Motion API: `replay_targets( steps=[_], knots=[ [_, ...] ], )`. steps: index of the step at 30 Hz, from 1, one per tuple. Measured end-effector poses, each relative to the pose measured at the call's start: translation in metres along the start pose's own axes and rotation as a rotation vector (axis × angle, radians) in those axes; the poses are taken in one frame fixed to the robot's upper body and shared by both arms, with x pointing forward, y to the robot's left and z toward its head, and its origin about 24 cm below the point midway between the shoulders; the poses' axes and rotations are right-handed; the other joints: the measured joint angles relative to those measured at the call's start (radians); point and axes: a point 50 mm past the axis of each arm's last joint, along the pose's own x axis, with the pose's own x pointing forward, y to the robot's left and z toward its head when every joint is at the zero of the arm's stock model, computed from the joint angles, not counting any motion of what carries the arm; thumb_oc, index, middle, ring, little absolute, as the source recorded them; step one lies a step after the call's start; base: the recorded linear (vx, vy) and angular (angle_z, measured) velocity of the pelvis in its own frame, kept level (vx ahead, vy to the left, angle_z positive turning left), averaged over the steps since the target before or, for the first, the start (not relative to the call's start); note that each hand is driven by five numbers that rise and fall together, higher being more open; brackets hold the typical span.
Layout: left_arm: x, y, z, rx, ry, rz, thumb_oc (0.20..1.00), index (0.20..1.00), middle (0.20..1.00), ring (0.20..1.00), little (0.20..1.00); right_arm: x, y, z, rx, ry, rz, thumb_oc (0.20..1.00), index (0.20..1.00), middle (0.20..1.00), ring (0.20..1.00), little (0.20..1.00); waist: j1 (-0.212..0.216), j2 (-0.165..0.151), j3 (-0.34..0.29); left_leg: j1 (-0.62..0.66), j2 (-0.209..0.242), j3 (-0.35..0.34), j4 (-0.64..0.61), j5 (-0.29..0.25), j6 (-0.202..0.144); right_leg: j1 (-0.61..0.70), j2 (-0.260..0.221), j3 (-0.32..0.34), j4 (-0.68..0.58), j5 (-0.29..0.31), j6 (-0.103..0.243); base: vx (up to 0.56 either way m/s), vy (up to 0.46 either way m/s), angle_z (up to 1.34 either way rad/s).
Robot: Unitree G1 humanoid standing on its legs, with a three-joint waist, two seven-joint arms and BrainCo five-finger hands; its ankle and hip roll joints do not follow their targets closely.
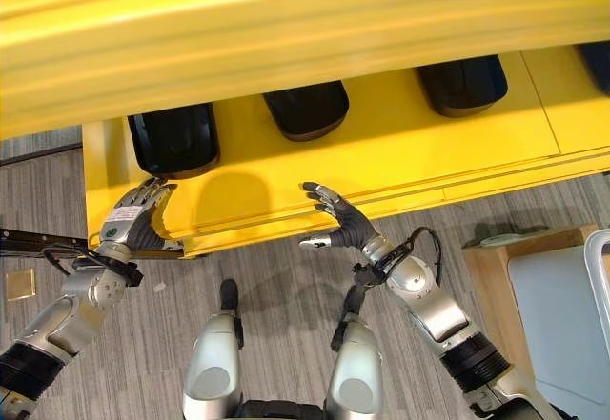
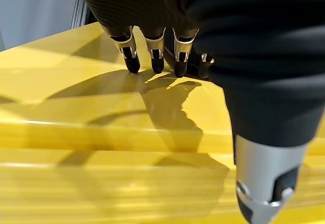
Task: Move parts from the plastic box to the shelf.
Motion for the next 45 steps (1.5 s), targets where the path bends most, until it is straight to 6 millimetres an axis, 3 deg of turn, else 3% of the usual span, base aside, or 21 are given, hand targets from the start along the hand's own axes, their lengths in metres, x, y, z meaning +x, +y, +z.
replay_targets(
  steps=[15,23,39,45],
  knots=[
    [-0.004,0.001,0.000,0.004,0.014,-0.024,1.000,1.000,1.000,1.000,1.000,0.001,0.006,-0.001,0.028,-0.018,0.000,1.000,1.000,1.000,1.000,1.000,0.001,-0.004,-0.001,-0.005,-0.002,-0.002,0.000,0.000,0.000,0.002,0.001,0.000,-0.008,0.000,0.001,0.00,0.005,0.00],
    [-0.024,-0.003,-0.009,-0.034,0.015,0.018,1.000,1.000,1.000,1.000,1.000,-0.008,0.009,-0.010,0.049,0.018,-0.009,1.000,1.000,1.000,1.000,1.000,-0.004,0.004,-0.001,-0.011,-0.006,-0.001,-0.011,0.000,0.000,-0.002,-0.001,-0.004,-0.027,0.012,0.004,-0.01,0.018,0.00],
    [-0.071,-0.036,-0.016,-0.114,0.011,-0.074,1.000,1.000,1.000,1.000,1.000,-0.015,-0.002,-0.011,0.022,0.023,-0.054,1.000,1.000,1.000,1.000,1.000,0.028,0.083,-0.008,0.025,-0.014,0.004,-0.057,0.011,-0.002,0.017,-0.006,-0.011,-0.038,0.009,0.008,-0.02,-0.002,0.01],
    [-0.092,-0.051,-0.016,-0.226,0.029,-0.114,1.000,1.000,1.000,1.000,1.000,-0.017,-0.005,-0.012,-0.001,0.034,-0.071,1.000,1.000,1.000,1.000,1.000,0.033,0.115,-0.032,0.039,-0.026,-0.010,-0.079,0.021,0.002,0.039,-0.020,-0.033,-0.040,0.005,0.013,-0.02,-0.039,0.11]
  ],
)
